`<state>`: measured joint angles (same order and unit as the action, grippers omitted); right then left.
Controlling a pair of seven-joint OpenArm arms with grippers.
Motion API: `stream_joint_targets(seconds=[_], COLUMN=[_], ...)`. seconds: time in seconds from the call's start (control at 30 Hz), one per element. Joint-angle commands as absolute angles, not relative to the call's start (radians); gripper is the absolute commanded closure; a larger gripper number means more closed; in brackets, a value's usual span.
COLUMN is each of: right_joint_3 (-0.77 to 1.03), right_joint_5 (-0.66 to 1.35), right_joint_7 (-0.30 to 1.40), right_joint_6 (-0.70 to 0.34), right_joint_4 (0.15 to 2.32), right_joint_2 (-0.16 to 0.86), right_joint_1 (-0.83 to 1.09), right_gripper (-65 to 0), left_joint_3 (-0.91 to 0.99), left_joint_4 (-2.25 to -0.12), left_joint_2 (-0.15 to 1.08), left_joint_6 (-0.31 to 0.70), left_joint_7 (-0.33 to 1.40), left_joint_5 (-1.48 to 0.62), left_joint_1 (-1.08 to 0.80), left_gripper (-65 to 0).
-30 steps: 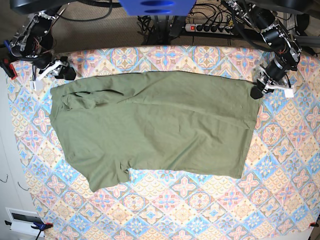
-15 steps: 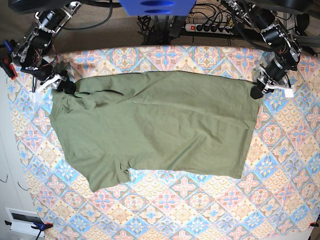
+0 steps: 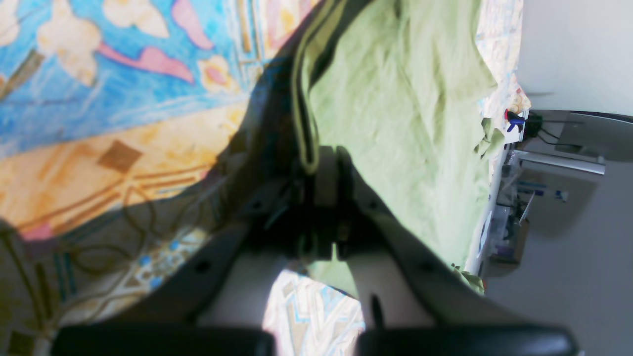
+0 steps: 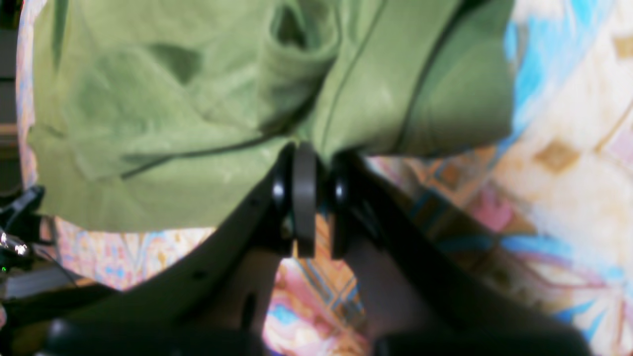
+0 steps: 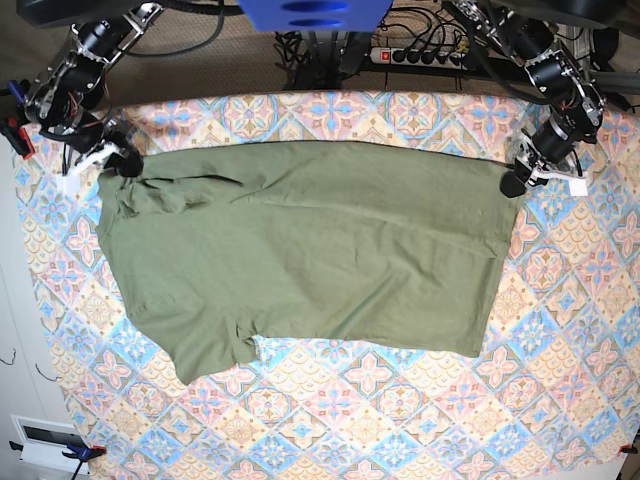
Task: Layout the t-shirt on the table in an organized manner, then fold the t-shirt properly
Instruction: 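Pull the shirt edge with both grippers to straighten the shirt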
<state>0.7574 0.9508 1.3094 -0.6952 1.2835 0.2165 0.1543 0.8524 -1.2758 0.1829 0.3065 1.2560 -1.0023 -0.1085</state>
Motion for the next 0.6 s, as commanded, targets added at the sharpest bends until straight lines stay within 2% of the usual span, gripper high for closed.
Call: stream_joint_targets(seconds=[0.0,0.1,0.33,0.57], right_joint_3=[0.763,0.763,0.763,0.763], right_joint_5=[0.998,1.064,1.066,1.067], right_joint_7=[1.308,1.308,1.308,1.308], right_joint_6=[-0.698,-0.698,-0.698,-0.698], right_joint_4=[1.299,1.299,1.3,1.42], right_joint_2=[0.234,0.234,0.236,0.236], right_joint_1=[0.179,0.225,0.302,0.321], right_gripper=[-3.9,-3.9,-3.9,-3.9], left_joint_3=[0.857,0.857,0.857,0.858], left_joint_4=[-1.283,-1.283,-1.285,-1.333], left_joint_2=[0.203,0.203,0.203,0.243], left_joint_6=[0.302,0.303,0.303,0.305], left_joint_7=[1.25,1.251,1.254,1.277], left_joint_5=[-0.993,-0.993,-0.993,-1.046], left_joint_1=[-0.11,-0.113,-0.117,-0.219], left_gripper=[0.0,0.0,0.0,0.0])
